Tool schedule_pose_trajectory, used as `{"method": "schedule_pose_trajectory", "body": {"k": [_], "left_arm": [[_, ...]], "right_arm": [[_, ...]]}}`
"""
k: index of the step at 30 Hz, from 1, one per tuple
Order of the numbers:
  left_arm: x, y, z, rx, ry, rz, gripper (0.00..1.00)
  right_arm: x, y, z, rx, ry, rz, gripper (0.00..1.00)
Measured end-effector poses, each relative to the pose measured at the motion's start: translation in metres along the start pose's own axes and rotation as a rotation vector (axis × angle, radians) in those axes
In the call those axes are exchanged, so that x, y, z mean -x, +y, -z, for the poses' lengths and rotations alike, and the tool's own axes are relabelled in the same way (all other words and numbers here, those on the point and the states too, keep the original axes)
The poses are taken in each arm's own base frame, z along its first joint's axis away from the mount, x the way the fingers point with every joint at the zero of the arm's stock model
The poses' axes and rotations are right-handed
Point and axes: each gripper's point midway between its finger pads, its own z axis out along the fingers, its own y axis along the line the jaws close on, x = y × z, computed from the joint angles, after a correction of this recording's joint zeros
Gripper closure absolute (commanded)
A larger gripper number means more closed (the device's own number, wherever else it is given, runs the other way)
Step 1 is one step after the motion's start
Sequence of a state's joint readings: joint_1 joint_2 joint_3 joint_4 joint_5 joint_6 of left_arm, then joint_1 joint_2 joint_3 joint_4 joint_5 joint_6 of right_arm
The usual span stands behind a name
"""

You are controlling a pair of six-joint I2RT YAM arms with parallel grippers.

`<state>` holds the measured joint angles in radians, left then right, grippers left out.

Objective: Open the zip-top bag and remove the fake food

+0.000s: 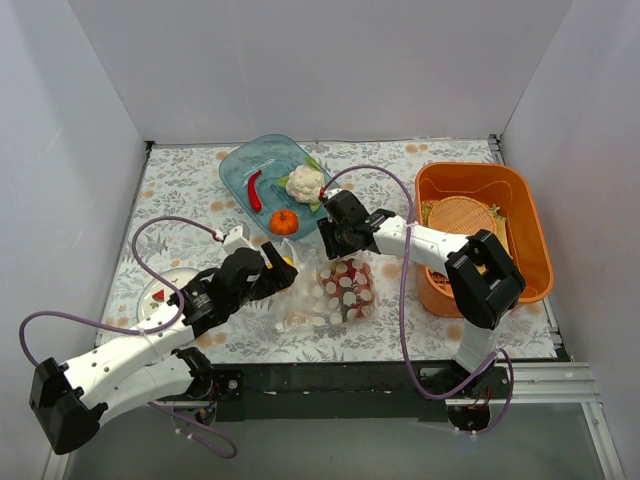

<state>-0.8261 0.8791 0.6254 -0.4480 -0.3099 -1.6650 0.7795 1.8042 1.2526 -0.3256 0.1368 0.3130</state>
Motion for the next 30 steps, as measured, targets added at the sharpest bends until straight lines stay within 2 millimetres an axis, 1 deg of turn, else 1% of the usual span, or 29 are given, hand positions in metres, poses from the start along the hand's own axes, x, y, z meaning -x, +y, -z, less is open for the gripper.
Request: {"method": "schedule_pose_trajectory", "body": {"k": [3,7,9,10,11,14,15,16,17,18,19,21,22,23,24,25,26,27,28,30], "left_arm": [[0.015,-0.012,0.010,-0.015,-0.024,0.005,0.67],[0.033,-0.027,0.019,-0.037,-0.059,0.004,0.66],[0.046,-0.031,0.019,-0.035,-0.082,0.000,0.66],[0.057,-0.032,0.016,-0.028,-0.100,0.005,0.66],[0.072,-0.031,0.010,-0.022,-0.125,0.020,0.66],[0.116,-0.018,-0.017,0.023,-0.181,0.071,0.62],[0.127,-0.013,-0.028,0.042,-0.189,0.082,0.62],[0.140,-0.008,-0.042,0.062,-0.191,0.093,0.61],[0.153,-0.005,-0.060,0.077,-0.192,0.102,0.61],[0.161,-0.002,-0.076,0.085,-0.188,0.107,0.59],[0.167,0.000,-0.092,0.096,-0.177,0.109,0.55],[0.177,0.004,-0.124,0.117,-0.159,0.108,0.52],[0.179,0.006,-0.136,0.124,-0.152,0.106,0.47],[0.183,0.008,-0.151,0.139,-0.144,0.103,0.38],[0.186,0.010,-0.164,0.147,-0.140,0.102,0.32],[0.187,0.013,-0.173,0.155,-0.134,0.100,0.27],[0.188,0.016,-0.181,0.164,-0.127,0.098,0.17],[0.188,0.020,-0.190,0.176,-0.119,0.094,0.12],[0.189,0.023,-0.195,0.186,-0.112,0.086,0.11],[0.190,0.027,-0.200,0.201,-0.100,0.079,0.08]], "right_arm": [[0.000,-0.001,0.000,-0.004,0.000,-0.002,0.48],[0.000,-0.001,0.000,-0.004,0.000,-0.003,0.49],[0.000,-0.001,0.000,-0.003,-0.001,-0.004,0.48],[-0.001,-0.001,0.001,-0.003,-0.001,-0.004,0.49],[0.000,-0.001,0.002,-0.002,-0.003,-0.004,0.49],[0.005,0.001,0.009,0.008,-0.021,-0.008,0.48],[0.008,0.002,0.012,0.012,-0.032,-0.010,0.48],[0.011,0.003,0.015,0.017,-0.041,-0.010,0.48],[0.014,0.004,0.019,0.023,-0.050,-0.011,0.48],[0.017,0.005,0.023,0.028,-0.061,-0.012,0.48],[0.019,0.006,0.026,0.032,-0.070,-0.013,0.48],[0.023,0.007,0.033,0.037,-0.083,-0.014,0.48],[0.024,0.007,0.036,0.040,-0.087,-0.015,0.48],[0.025,0.008,0.040,0.044,-0.092,-0.016,0.48],[0.026,0.009,0.043,0.049,-0.098,-0.016,0.48],[0.028,0.010,0.047,0.053,-0.104,-0.016,0.48],[0.029,0.010,0.051,0.057,-0.110,-0.016,0.47],[0.030,0.012,0.055,0.062,-0.117,-0.013,0.47],[0.032,0.013,0.060,0.065,-0.123,-0.012,0.46],[0.034,0.015,0.069,0.072,-0.138,-0.010,0.45]]}}
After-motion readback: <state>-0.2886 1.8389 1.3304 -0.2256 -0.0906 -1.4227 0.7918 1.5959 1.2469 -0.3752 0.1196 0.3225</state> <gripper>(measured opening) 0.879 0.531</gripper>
